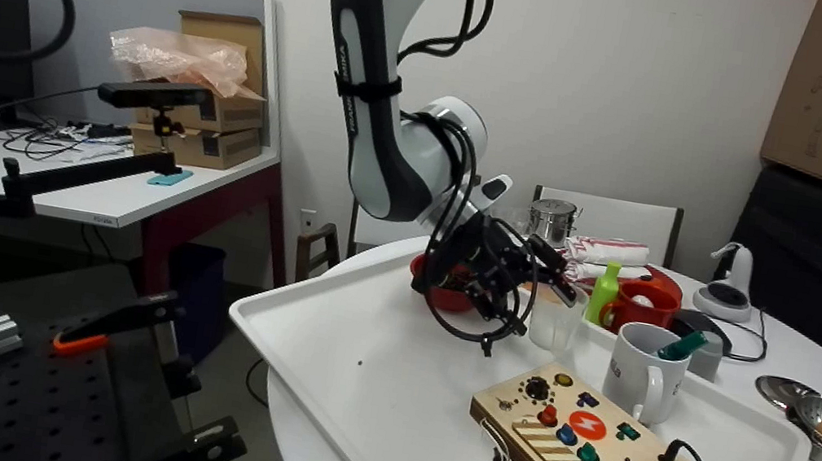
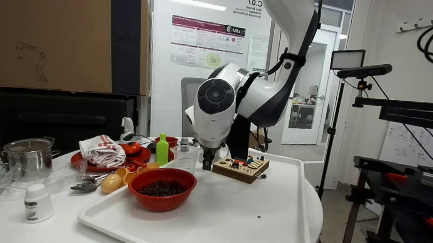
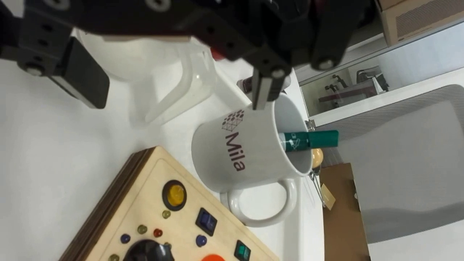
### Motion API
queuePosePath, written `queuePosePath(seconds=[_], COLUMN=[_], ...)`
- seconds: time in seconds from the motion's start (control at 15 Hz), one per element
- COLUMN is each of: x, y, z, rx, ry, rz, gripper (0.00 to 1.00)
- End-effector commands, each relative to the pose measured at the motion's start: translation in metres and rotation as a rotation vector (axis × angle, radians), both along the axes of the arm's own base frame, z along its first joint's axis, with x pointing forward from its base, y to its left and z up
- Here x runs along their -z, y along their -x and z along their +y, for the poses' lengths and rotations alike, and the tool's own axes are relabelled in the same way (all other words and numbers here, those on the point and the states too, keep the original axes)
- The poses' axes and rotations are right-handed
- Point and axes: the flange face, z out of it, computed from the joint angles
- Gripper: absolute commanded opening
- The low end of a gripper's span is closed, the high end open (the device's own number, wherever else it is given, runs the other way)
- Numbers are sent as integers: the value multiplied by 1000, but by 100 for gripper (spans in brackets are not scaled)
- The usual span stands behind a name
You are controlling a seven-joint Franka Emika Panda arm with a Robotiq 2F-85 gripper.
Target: Pour the contents in the clear jug into the red bowl on the table.
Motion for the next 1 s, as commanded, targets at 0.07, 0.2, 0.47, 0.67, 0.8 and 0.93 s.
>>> queuePosePath(seconds=[0.07, 0.2, 0.47, 0.67, 0.8, 0.93], x=[-24, -38, -64, -76, -83, -91], y=[2, 4, 9, 17, 23, 27], z=[-2, 0, 0, -3, -4, 1], rx=[-52, -115, -207, -240, -262, -295], ry=[-77, -149, -294, -329, -359, -427], rz=[34, 52, 87, 97, 98, 81], gripper=[100, 100, 100, 100, 100, 100])
